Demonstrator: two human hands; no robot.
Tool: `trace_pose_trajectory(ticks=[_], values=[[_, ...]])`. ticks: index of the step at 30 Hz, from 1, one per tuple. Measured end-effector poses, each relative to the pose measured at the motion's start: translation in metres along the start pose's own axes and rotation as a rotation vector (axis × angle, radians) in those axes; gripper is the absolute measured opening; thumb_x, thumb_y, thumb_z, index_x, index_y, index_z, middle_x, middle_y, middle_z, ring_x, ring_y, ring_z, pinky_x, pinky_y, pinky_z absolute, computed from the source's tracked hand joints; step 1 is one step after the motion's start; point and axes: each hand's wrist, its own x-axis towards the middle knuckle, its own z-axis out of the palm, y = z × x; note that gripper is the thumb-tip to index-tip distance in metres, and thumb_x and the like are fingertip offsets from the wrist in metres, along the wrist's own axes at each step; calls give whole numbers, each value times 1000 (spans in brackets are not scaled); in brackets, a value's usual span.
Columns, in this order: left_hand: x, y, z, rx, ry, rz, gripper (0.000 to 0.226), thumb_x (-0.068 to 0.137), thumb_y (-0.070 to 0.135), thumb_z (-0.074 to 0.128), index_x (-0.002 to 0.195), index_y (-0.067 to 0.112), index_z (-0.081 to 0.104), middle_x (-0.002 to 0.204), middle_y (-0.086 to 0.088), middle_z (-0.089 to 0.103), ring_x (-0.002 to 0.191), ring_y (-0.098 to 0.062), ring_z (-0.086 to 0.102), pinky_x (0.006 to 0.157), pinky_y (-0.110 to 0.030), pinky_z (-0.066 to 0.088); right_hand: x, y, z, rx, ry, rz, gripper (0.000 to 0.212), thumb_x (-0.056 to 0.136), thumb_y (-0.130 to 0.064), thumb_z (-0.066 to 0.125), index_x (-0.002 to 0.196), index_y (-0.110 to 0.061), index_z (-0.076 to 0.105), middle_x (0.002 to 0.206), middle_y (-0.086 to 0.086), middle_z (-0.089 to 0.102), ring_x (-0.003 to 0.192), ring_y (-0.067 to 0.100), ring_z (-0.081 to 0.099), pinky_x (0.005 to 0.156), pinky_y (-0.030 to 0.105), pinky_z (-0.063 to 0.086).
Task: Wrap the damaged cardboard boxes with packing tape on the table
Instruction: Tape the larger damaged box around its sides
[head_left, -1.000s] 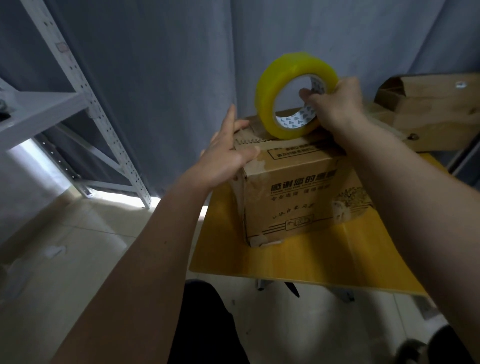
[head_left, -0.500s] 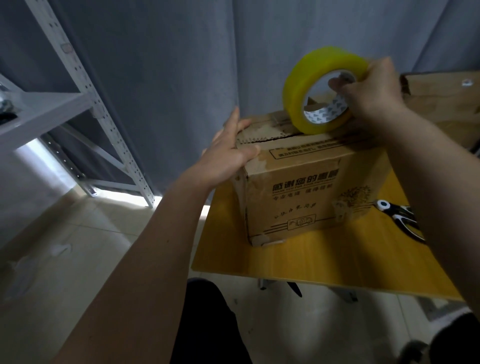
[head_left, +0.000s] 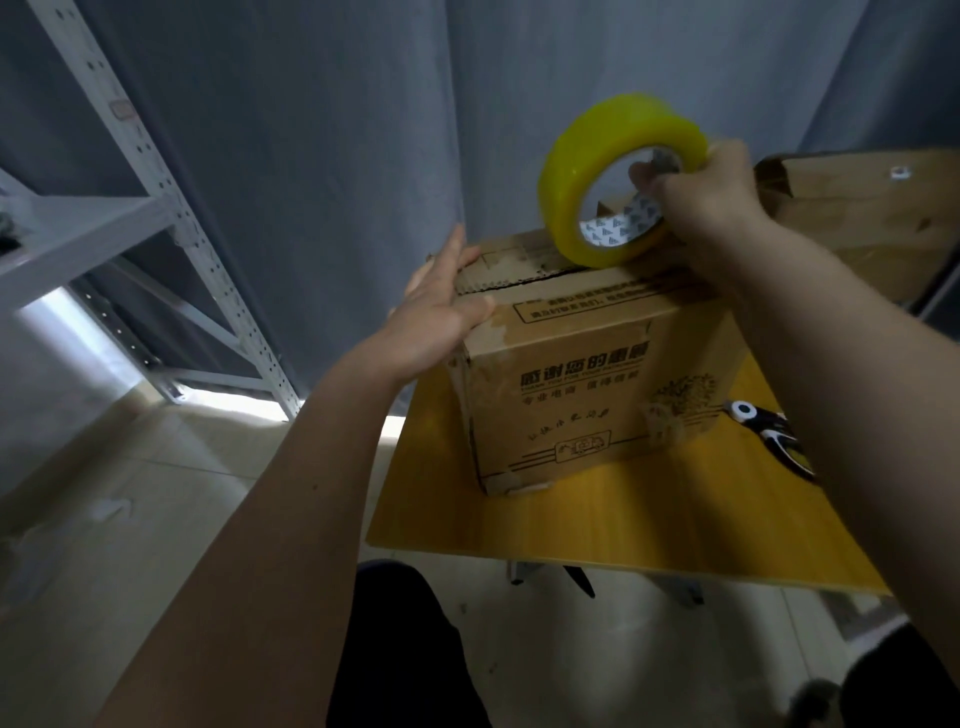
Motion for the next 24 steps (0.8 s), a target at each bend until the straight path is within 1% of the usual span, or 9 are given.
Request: trace_pose_trajectory(ticks=[3, 7, 9, 12, 15, 17, 19, 21, 24], values=[[0, 1, 1, -5, -4, -14, 73, 100, 24, 47, 156, 28, 0, 157, 18, 21, 145, -9, 10, 120, -50, 8, -4, 4, 2, 74, 9, 23, 27, 88, -17, 70, 114, -12, 65, 104, 0, 65, 98, 15, 62, 90, 32, 52], [1, 0, 0, 29, -17, -18, 71, 100, 26, 46, 156, 29, 1, 159, 18, 17, 147, -9, 5, 119, -53, 5, -6, 11, 2, 121, 7, 107, 44, 77, -21, 80, 116, -10, 64, 110, 5, 67, 100, 22, 66, 91, 38, 54], [3, -1, -1, 58, -37, -29, 70, 101, 30, 45, 155, 31, 1, 161, 16, 13, 148, -10, 2, 119, -54, 4, -4, 11, 2, 78, 47, 88, 38, 82, -25, 76, 115, -10, 64, 105, 1, 65, 100, 19, 64, 92, 35, 53], [4, -1, -4, 146, -74, -56, 68, 102, 38, 41, 155, 33, 0, 163, 11, 4, 149, -11, -4, 119, -54, 2, -4, 10, 2, -34, 93, 14, 32, 87, -30, 69, 112, -9, 67, 109, 6, 67, 103, 21, 63, 94, 39, 51], [5, 6, -12, 305, -142, -74, 65, 103, 43, 35, 155, 30, -2, 164, 7, -1, 149, -13, -7, 119, -55, -1, -5, 10, 0, -96, 101, -38, 32, 88, -32, 67, 111, -10, 68, 112, 9, 68, 105, 23, 63, 94, 40, 50], [8, 16, -17, 515, -210, -98, 62, 104, 44, 29, 156, 26, 2, 164, 7, -3, 150, -14, -7, 119, -55, -4, -5, 11, -1, -109, 80, -41, 32, 88, -32, 67, 111, -10, 67, 112, 8, 68, 104, 23, 63, 94, 40, 50], [14, 32, -14, 752, -253, -137, 62, 104, 45, 28, 156, 16, 9, 164, -1, 2, 150, -19, 0, 118, -55, -1, -5, 11, -2, -112, 55, -30, 31, 88, -32, 67, 111, -10, 67, 111, 9, 68, 104, 24, 63, 94, 41, 50], [14, 49, 2, 886, -251, -208, 83, 97, 64, 20, 154, 6, 8, 163, -14, 4, 150, -28, 1, 120, -53, 0, -6, 12, -1, -106, 34, -22, 30, 88, -31, 67, 109, -10, 68, 109, 9, 68, 102, 24, 64, 94, 43, 51], [11, 61, 27, 896, -235, -303, 129, 65, 95, 6, 152, 1, -6, 160, -24, -9, 148, -38, -9, 120, -48, -4, -7, 11, -2, -93, 25, 6, 30, 88, -33, 67, 108, -11, 68, 109, 9, 69, 101, 25, 64, 94, 44, 51]])
